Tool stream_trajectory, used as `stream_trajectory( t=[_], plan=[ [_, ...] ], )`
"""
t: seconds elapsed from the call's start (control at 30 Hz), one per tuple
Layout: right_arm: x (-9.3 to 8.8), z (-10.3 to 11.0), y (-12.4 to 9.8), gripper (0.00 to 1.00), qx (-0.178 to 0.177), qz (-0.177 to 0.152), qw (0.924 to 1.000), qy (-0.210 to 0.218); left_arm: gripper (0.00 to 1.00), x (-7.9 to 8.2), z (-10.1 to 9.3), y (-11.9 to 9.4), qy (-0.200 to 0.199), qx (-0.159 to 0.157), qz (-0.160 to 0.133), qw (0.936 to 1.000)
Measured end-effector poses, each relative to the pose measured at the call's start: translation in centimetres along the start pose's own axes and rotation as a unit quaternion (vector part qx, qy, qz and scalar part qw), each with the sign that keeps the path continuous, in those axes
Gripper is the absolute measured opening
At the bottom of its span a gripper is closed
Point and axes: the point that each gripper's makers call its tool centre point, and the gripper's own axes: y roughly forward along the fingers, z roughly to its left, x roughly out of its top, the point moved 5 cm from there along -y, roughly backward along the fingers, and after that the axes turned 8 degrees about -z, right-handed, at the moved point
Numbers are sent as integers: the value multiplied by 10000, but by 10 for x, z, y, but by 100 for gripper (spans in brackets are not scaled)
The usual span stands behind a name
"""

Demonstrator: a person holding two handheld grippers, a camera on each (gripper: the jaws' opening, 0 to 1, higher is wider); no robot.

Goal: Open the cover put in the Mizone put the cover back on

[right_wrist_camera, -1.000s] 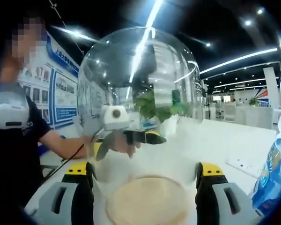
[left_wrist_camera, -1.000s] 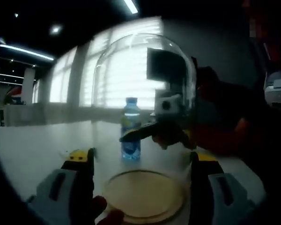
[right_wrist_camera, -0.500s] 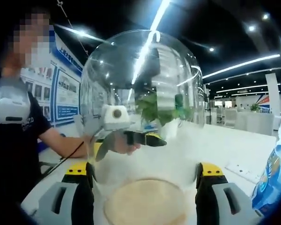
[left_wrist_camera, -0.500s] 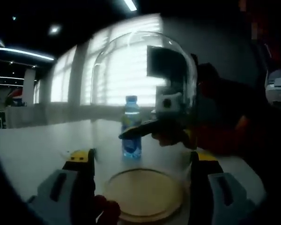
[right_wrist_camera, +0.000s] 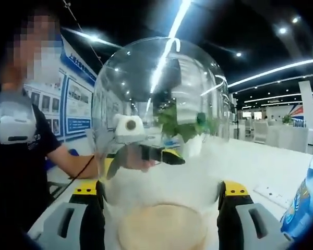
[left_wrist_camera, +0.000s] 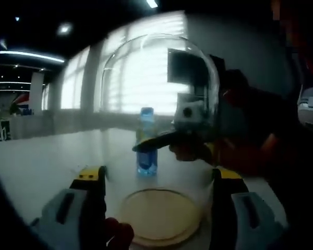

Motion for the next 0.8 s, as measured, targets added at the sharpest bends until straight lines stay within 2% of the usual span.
stream_trajectory(
  t=[0.1, 0.23, 0.4, 0.67, 0.8],
  plan=[
    [4, 4, 2, 84, 38, -4, 10000, 20, 69, 8, -4, -3, 111, -2, -95, 9999],
    [6, 11, 4, 84, 128, 171, 9998, 37, 69, 14, -10, -8, 251, -36, -136, 9996],
    [6, 16, 5, 84, 216, 268, 9994, -78, 69, 17, -15, -11, 432, -32, -2, 9991],
    [18, 24, -2, 84, 267, 362, 9986, -274, 69, 15, -26, -8, 301, 80, 11, 9995],
    [25, 30, -2, 84, 282, 395, 9978, -445, 69, 17, -31, -9, 284, 144, 140, 9994]
  ],
)
